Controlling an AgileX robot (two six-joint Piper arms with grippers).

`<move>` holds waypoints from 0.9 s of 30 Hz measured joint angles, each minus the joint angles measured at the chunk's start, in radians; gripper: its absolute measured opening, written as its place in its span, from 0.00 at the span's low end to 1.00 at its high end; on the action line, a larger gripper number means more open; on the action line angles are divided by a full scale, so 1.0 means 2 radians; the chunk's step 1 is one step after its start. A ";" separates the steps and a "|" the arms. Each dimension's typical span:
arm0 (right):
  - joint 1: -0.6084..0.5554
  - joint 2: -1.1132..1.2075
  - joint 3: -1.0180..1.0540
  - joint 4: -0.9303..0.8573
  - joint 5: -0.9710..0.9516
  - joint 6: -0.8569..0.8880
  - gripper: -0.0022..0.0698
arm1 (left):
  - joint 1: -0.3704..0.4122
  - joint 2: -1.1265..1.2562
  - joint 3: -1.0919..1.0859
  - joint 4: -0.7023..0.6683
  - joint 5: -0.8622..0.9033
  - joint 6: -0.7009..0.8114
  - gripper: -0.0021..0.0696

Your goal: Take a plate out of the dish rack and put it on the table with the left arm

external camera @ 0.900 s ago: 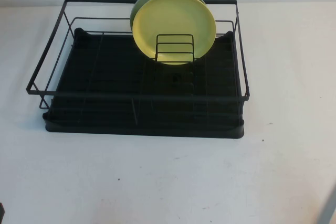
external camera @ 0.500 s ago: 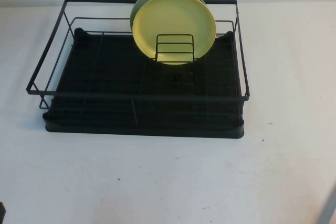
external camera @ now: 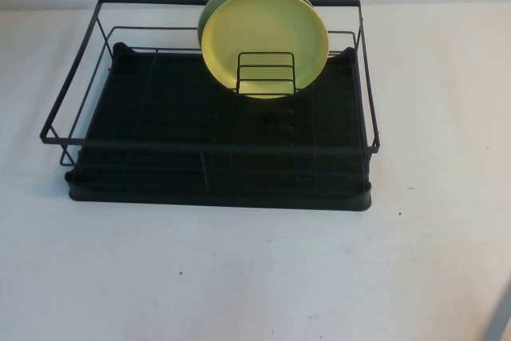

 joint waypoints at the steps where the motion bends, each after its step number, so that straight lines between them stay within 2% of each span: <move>1: 0.000 0.000 0.000 0.000 0.000 0.000 0.00 | 0.000 0.000 0.000 -0.001 -0.001 0.000 0.02; 8: 0.000 0.000 0.000 0.000 0.000 0.000 0.00 | 0.000 0.000 0.000 -0.002 -0.001 0.002 0.02; 13: 0.000 0.000 0.000 0.000 0.000 0.000 0.00 | 0.000 0.000 -0.009 -0.061 0.020 0.001 0.02; 16: 0.000 0.000 0.000 0.000 0.000 0.000 0.00 | -0.008 0.007 -0.072 -0.057 0.095 0.055 0.02; 19: 0.000 0.000 0.000 0.000 0.000 0.000 0.00 | -0.014 0.058 -0.182 -0.026 0.184 0.112 0.02; 24: 0.000 0.000 0.000 0.000 0.000 0.000 0.00 | -0.018 0.195 -0.368 0.024 0.356 0.256 0.02; 27: 0.000 0.000 0.000 0.000 0.000 0.000 0.00 | -0.018 0.271 -0.457 0.046 0.413 0.336 0.02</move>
